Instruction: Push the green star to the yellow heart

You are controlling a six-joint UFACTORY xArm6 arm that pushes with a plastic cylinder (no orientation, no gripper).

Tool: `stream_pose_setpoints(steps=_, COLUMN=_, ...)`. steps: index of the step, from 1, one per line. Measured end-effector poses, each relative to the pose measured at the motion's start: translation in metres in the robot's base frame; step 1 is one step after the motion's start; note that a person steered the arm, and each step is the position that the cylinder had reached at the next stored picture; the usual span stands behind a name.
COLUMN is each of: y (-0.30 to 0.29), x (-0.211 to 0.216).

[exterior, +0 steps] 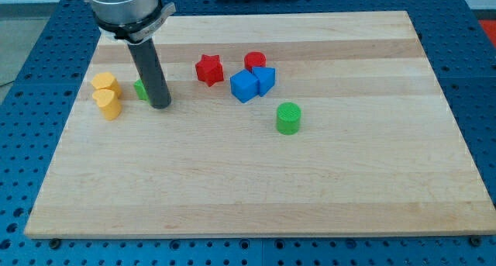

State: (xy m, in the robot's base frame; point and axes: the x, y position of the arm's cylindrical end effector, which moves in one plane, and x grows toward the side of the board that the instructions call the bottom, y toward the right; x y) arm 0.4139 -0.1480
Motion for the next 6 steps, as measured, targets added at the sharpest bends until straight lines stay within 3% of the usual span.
stream_pose_setpoints(steps=1, y=0.052, x=-0.003)
stream_pose_setpoints(steps=2, y=0.052, x=-0.021)
stream_pose_setpoints(steps=5, y=-0.043, x=-0.027)
stream_pose_setpoints(steps=6, y=-0.012, x=-0.027)
